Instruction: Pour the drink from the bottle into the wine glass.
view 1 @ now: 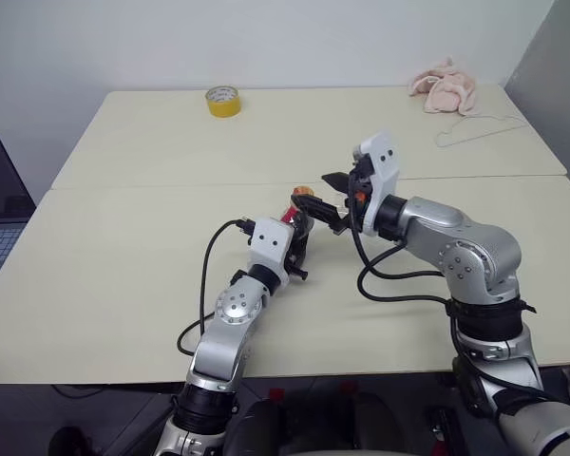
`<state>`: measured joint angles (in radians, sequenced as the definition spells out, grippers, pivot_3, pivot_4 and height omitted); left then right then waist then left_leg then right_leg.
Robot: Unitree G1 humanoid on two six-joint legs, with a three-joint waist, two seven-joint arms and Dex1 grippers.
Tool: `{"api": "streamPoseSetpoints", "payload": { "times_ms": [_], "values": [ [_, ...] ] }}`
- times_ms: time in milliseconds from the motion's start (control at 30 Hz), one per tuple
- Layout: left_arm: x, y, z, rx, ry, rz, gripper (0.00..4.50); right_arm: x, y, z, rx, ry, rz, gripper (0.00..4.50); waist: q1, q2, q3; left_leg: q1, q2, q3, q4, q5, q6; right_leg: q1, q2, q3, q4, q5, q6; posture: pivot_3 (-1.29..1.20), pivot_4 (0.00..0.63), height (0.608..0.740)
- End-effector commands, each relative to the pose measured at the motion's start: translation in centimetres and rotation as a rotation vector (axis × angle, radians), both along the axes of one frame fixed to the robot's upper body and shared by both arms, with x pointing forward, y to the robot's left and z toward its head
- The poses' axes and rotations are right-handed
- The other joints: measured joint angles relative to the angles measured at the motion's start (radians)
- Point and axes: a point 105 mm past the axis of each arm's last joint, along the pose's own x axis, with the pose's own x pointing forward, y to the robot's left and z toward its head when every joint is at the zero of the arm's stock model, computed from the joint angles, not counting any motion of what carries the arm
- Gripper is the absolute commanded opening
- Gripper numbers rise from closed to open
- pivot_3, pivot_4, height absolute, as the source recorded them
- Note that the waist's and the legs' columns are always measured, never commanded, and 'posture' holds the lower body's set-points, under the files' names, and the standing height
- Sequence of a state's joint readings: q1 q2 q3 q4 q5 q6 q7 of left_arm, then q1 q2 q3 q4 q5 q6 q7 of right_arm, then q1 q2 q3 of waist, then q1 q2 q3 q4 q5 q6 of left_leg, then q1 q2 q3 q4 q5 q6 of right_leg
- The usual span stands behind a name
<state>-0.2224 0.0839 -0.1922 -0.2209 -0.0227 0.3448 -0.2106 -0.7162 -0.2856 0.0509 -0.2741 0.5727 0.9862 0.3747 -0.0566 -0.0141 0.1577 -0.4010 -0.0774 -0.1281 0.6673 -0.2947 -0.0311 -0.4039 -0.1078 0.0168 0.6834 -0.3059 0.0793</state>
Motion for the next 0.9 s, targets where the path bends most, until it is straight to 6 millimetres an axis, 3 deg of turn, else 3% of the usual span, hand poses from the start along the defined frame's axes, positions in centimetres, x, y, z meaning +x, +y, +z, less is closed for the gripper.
{"api": "streamPoseSetpoints", "payload": {
  "times_ms": [33, 533, 700, 900],
  "values": [
    [-0.2, 0.5, 2.8, -0.033, -0.111, 0.013, 1.03, 1.1, -3.3, 0.4, -0.001, -0.025, -0.130, 4.50, 0.000, 0.000, 0.000, 0.000, 0.000, 0.000, 0.000, 0.000, 0.000, 0.000, 0.000, 0.000, 0.000, 0.000, 0.000, 0.00, 0.150, 0.740],
    [-0.2, 0.5, 2.7, -0.033, -0.111, 0.015, 1.03, -1.3, -2.4, 1.6, 0.035, -0.077, 0.034, 4.50, 0.003, 0.000, 0.000, 0.000, 0.000, 0.000, 0.000, 0.000, 0.000, 0.000, 0.000, 0.000, 0.000, 0.000, 0.000, 0.00, 0.150, 0.740],
    [-0.3, 0.6, 2.8, -0.031, -0.112, 0.015, 1.03, -3.5, -1.5, 2.4, 0.061, -0.098, 0.176, 4.50, 0.004, 0.000, 0.000, 0.000, 0.000, 0.000, 0.000, 0.000, 0.000, 0.000, 0.000, 0.000, -0.001, 0.000, 0.000, 0.00, 0.150, 0.740],
    [-0.3, 0.5, 2.7, -0.031, -0.112, 0.014, 1.03, -1.4, -1.7, 3.2, 0.094, -0.076, 0.049, 4.50, 0.005, 0.000, 0.000, 0.000, 0.000, 0.000, 0.000, 0.000, 0.000, 0.000, 0.000, 0.000, 0.000, 0.000, 0.000, 0.00, 0.150, 0.740]
  ]
}}
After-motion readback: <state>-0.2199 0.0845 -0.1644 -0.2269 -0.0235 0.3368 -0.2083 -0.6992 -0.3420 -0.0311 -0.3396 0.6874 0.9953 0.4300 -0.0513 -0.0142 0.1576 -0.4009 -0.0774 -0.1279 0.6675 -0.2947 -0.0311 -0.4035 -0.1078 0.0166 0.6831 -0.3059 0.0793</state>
